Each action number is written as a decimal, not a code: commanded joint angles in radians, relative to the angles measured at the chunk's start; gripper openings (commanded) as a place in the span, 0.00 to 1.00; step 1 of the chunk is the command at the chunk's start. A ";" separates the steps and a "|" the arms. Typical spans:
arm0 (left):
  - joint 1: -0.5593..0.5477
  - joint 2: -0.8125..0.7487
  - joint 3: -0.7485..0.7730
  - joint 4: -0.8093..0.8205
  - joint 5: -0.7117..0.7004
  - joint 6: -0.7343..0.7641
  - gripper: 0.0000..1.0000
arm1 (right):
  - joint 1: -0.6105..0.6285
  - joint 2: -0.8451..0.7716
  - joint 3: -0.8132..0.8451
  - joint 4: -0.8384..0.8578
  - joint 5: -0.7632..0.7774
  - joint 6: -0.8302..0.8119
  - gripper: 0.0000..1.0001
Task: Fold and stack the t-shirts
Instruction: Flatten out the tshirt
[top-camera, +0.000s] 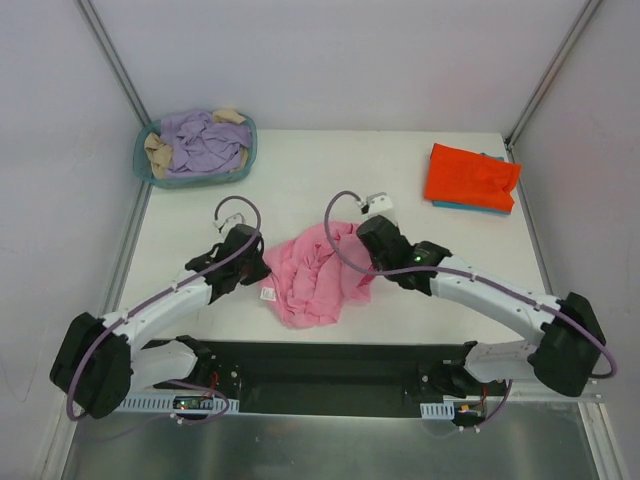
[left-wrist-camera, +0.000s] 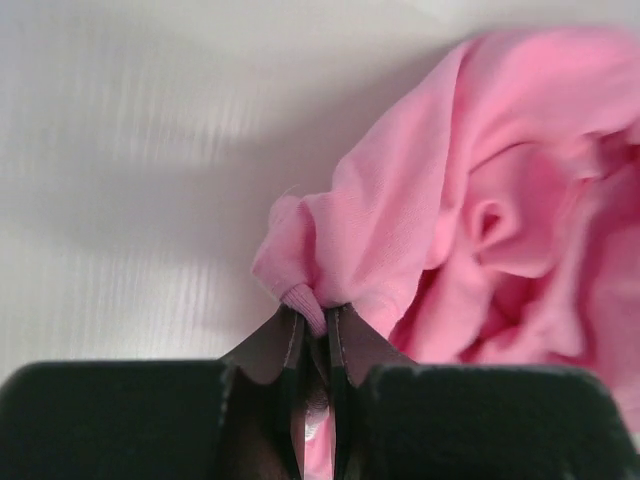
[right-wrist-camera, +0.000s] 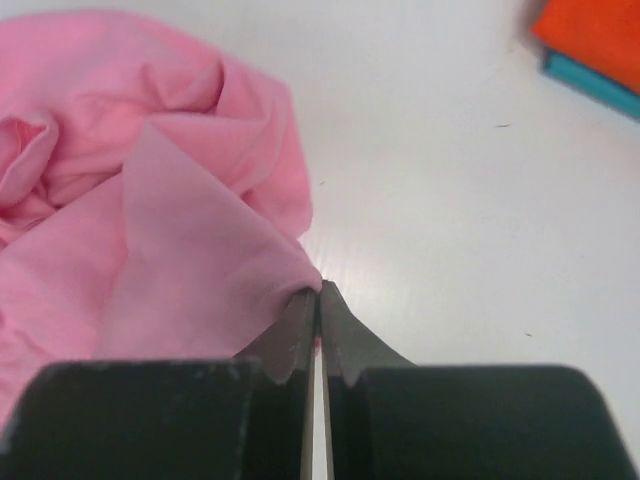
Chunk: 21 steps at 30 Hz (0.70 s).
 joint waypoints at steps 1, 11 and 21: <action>0.016 -0.174 0.115 -0.009 -0.152 0.092 0.00 | -0.074 -0.183 0.008 0.004 0.050 -0.054 0.01; 0.016 -0.489 0.347 -0.016 -0.223 0.270 0.00 | -0.184 -0.523 0.145 -0.049 0.071 -0.229 0.01; 0.016 -0.610 0.574 -0.017 -0.057 0.357 0.00 | -0.184 -0.703 0.382 -0.172 -0.107 -0.274 0.01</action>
